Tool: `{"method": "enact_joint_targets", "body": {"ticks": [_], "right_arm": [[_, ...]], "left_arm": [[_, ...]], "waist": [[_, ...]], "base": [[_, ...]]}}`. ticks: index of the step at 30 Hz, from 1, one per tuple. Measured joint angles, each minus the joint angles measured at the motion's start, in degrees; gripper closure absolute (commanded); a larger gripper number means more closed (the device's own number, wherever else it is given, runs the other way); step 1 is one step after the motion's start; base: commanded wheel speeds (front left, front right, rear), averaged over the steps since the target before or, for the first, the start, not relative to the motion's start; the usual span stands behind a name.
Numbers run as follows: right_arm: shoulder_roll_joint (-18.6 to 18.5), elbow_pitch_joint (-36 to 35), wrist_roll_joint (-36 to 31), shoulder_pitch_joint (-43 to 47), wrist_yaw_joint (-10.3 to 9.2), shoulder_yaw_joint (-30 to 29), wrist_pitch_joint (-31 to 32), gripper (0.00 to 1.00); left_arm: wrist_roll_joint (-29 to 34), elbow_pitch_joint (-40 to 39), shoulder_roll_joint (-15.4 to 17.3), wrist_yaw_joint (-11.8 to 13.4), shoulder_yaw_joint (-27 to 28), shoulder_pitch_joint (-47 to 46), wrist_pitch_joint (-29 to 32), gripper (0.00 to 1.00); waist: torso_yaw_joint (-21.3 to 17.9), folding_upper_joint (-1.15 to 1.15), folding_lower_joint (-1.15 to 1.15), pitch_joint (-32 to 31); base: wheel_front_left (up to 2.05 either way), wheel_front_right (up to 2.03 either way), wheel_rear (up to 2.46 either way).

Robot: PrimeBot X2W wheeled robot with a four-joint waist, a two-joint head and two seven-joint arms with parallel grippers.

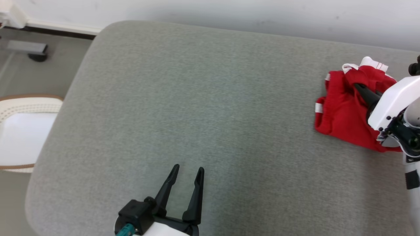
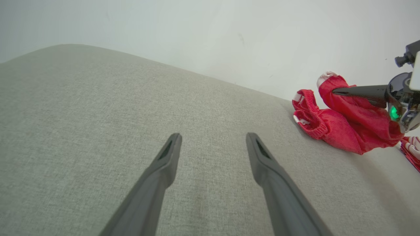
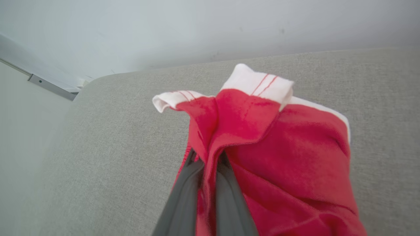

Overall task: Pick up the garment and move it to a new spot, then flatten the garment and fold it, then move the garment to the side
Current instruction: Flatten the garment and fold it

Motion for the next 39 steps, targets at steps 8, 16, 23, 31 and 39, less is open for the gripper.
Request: {"method": "enact_joint_targets", "body": {"ticks": [8,16,23,31,39], "right_arm": [[4.59,-2.7,-10.24,0.98,0.0,-5.1,0.67,0.59],[6.35,-6.35,-13.9,3.9,0.0,-3.69,-0.79,0.0],[7.19,-12.71,-7.72,10.28,0.0,3.11,-1.9,0.0],[5.43,-24.02,-3.41,19.78,0.0,10.21,-8.4,0.0],[-2.55,-27.69,-9.12,27.74,0.0,11.34,-22.84,0.0]], "left_arm": [[-1.78,0.54,0.01,0.66,-0.86,0.11,-0.01,0.0],[-1.97,1.24,0.0,0.62,-0.82,0.46,-0.01,0.0],[-1.35,2.33,-0.01,-0.03,0.94,0.57,-0.01,0.0],[0.16,2.45,0.0,-0.4,3.99,2.32,-0.01,0.0],[1.65,1.52,0.0,-0.69,7.66,5.4,-0.04,0.0]], "waist": [[3.32,0.0,0.0,0.12],[2.41,0.0,0.0,-0.27],[-0.45,0.0,0.0,-1.6],[-4.17,0.0,0.0,-4.87],[-7.93,0.0,0.0,-8.13]], "base": [[0.0,0.0,0.0],[0.0,0.0,0.0],[0.0,0.0,0.0],[0.0,0.0,0.0],[0.0,0.0,0.0]]}}
